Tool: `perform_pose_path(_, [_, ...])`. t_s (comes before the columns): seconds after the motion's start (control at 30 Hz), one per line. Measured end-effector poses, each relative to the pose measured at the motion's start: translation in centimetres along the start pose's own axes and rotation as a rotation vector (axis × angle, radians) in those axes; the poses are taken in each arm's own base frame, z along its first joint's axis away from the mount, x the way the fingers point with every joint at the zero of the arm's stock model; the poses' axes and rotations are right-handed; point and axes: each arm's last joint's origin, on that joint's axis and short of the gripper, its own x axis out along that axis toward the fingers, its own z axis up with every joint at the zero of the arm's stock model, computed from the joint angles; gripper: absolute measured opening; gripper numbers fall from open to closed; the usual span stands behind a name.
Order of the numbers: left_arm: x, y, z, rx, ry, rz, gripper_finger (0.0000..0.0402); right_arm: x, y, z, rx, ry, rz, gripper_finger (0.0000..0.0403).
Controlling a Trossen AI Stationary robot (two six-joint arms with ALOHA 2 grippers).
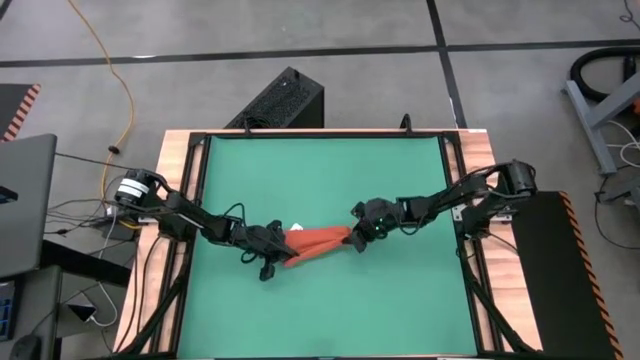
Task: Roll towel
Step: Roll the orange towel
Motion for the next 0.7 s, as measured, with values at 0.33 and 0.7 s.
perform_pose_path(0.33, [0.0, -0.2, 0.1, -0.04, 0.02, -0.088, 0.0, 0.5, -2.2, 1.1, 0.155, 0.069, -0.013, 0.0026])
perform_pose_path(0.7, [-0.9, -0.9, 0.9, -0.203, -0.014, -0.193, 0.0, 2.1, -3.6, 1.1, 0.229, 0.15, -0.003, 0.0026])
